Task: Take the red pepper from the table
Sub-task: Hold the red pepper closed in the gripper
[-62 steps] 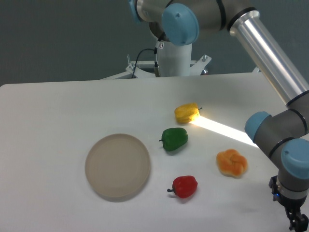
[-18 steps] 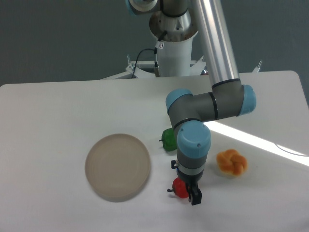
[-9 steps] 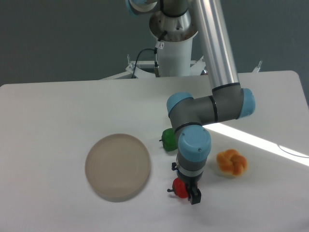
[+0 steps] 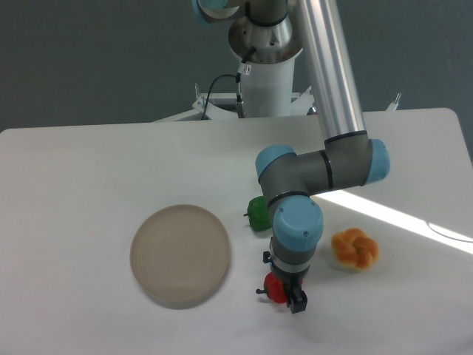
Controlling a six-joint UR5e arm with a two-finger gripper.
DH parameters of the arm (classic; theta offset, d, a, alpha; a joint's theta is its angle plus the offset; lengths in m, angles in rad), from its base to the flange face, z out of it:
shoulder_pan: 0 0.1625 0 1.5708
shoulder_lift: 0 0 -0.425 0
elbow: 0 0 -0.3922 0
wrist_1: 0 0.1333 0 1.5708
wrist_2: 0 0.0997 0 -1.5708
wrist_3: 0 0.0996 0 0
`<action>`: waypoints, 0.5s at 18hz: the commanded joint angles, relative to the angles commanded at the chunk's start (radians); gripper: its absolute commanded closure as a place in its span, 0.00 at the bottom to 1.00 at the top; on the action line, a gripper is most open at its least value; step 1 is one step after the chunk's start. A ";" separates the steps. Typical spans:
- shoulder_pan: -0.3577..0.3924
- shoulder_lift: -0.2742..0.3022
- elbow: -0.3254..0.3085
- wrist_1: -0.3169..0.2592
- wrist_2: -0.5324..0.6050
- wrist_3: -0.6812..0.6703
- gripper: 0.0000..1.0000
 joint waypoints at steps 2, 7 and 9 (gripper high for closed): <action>0.000 0.000 -0.002 0.000 0.000 0.000 0.18; 0.000 0.000 -0.002 0.000 0.006 0.003 0.23; 0.000 0.000 -0.002 0.000 0.008 0.003 0.30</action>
